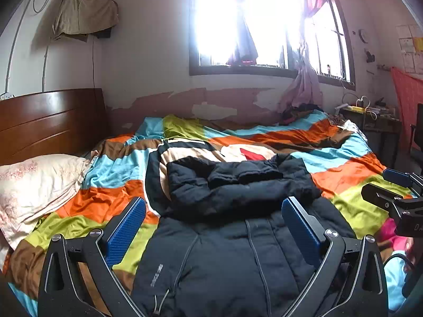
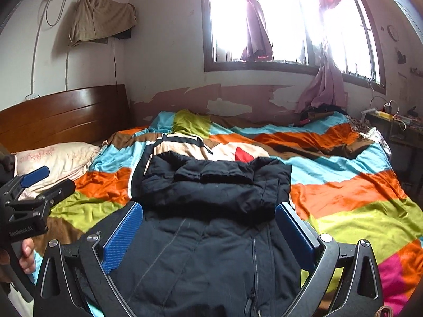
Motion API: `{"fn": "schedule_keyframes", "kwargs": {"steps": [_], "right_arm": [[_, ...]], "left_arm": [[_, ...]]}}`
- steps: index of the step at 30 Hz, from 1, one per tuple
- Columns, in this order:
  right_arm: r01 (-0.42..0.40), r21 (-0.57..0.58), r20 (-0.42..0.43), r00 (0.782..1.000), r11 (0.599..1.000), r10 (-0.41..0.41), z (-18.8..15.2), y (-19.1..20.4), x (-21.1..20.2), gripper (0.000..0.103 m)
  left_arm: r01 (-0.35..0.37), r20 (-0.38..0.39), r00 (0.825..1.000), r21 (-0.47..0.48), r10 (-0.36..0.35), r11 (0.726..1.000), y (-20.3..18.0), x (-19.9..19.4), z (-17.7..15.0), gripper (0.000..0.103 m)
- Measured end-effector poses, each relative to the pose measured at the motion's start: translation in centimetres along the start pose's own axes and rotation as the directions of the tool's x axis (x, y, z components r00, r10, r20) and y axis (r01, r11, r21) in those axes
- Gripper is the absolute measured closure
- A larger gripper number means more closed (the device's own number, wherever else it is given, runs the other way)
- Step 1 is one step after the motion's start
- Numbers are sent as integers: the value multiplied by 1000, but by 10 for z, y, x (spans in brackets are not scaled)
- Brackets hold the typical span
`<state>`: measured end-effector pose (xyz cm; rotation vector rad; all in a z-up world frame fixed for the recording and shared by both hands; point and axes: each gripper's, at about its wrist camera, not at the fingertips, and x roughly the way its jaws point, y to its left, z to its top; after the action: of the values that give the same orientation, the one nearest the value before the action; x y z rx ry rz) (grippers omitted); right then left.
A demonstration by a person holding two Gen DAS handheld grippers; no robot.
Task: Fold large clothes
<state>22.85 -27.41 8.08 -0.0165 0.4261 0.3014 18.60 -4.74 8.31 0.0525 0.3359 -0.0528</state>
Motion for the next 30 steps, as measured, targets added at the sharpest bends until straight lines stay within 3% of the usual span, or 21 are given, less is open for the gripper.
{"fn": "schedule_keyframes", "kwargs": {"steps": [4,10,21,25,30], "right_arm": [[5,-12,-25,1000,1000,-6,-21,-2,-11,2],[2,-55,-75,997,998,-6,-63,-2,-28,2],[-3,-37,-200,980,999,-5,-130,-3,-42,2],[2,-14,-236,972,1000,-5,-149,-4,-43,2],[40,-80,-307,950,996,-62,-171,1,-31,2]], "left_arm": [[11,-26,1000,19,-10,1000,-4,-10,-20,2],[8,-72,997,-25,-10,1000,-2,-24,-62,2],[-2,-215,976,-99,-19,995,-9,-28,-130,2],[-20,-246,969,-85,-2,996,-17,-27,-149,2],[-53,-276,960,-38,41,998,-19,-23,-168,2]]}}
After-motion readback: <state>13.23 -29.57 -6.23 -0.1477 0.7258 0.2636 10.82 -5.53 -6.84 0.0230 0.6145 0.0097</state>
